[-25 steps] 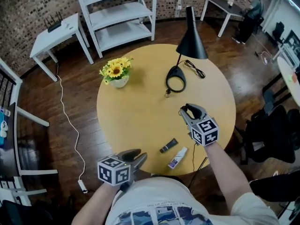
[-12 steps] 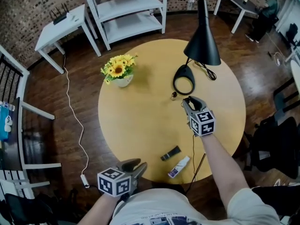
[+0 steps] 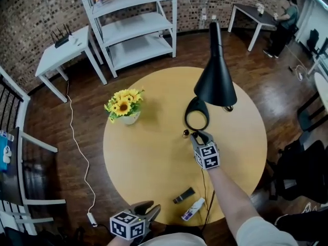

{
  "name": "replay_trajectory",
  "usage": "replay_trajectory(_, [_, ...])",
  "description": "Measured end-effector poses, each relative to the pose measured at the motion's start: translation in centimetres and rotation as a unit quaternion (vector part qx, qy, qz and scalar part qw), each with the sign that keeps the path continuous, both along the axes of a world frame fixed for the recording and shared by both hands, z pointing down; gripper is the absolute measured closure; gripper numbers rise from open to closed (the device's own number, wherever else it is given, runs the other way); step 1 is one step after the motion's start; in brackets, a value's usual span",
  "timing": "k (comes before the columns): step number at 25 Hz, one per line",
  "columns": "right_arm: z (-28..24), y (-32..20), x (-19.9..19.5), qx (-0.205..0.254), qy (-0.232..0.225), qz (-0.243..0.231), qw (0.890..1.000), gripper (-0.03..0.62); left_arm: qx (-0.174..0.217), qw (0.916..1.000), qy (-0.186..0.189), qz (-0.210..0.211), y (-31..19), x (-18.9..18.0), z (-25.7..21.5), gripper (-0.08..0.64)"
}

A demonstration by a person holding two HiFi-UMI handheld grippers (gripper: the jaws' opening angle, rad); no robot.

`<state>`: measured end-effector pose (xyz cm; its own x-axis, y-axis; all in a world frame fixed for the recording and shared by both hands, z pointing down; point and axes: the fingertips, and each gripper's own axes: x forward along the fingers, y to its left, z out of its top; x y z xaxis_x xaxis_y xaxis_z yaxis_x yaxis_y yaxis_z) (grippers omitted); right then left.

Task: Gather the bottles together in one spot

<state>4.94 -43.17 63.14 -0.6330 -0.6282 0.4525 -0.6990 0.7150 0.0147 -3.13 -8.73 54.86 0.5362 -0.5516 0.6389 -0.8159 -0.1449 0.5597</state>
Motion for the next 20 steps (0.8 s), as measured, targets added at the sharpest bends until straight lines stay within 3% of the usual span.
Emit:
replay_trajectory(8, [0.8,-1.6,-0.1,0.014,0.022,0.03,0.999,0.485,-0.002,0.9999,0.008,-0.008,-0.5,0.0,0.9,0.426])
replay_trajectory(16, [1.3,-1.5,0.2,0.008,0.002,0.052,0.999,0.463,0.001,0.9999,0.01,-0.003,-0.4,-0.1,1.2,0.426])
replay_trajectory(20, [0.9,-1.6,0.5,0.006,-0.005,0.059,0.998,0.385,0.006,0.9999,0.009,0.003,-0.5,-0.3,1.1,0.426])
